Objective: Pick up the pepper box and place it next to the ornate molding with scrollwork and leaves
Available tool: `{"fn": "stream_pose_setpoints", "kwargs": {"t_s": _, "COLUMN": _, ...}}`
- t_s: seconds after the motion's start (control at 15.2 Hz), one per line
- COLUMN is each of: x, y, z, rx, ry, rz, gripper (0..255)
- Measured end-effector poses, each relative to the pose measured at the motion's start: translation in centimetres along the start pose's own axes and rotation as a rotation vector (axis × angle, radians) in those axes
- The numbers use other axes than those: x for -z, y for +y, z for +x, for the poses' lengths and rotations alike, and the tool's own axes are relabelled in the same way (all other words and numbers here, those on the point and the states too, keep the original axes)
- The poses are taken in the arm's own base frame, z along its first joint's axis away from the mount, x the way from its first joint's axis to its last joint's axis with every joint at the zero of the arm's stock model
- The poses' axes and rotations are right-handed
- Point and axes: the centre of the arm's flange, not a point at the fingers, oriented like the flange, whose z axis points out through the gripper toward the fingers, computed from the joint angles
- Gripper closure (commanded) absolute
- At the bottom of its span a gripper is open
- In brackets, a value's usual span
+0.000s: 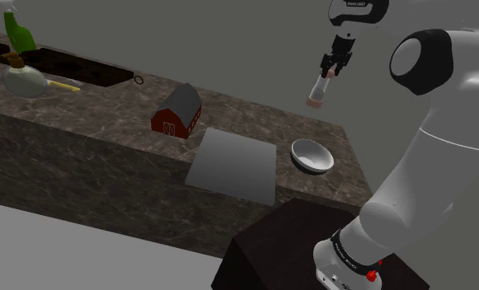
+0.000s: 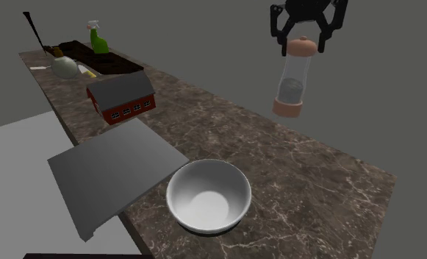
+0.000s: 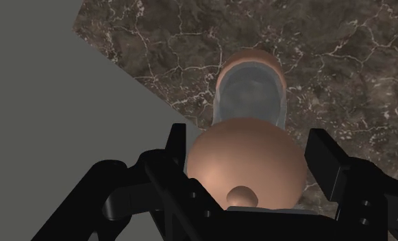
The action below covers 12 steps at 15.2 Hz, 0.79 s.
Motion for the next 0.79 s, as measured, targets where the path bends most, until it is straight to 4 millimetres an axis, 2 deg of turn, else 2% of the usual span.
{"fn": "stream_pose_setpoints", "kwargs": {"t_s": 0.79, "x": 6.2, "y": 1.2, "z": -0.1, "rx": 0.000, "ry": 0.000, "rz": 0.000, "gripper": 255}}
